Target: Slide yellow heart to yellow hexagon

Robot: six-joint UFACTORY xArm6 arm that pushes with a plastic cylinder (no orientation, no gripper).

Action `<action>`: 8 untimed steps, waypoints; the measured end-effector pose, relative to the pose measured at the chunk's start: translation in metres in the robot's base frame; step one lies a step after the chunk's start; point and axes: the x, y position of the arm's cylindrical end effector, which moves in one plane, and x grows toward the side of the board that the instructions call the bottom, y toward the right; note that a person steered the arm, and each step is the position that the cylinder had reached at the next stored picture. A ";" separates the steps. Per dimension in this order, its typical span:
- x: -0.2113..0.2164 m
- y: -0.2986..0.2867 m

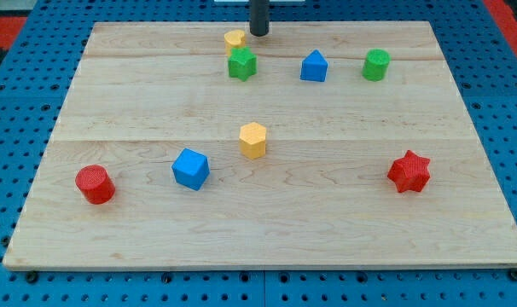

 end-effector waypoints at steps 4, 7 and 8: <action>0.034 -0.001; 0.033 -0.061; 0.033 -0.084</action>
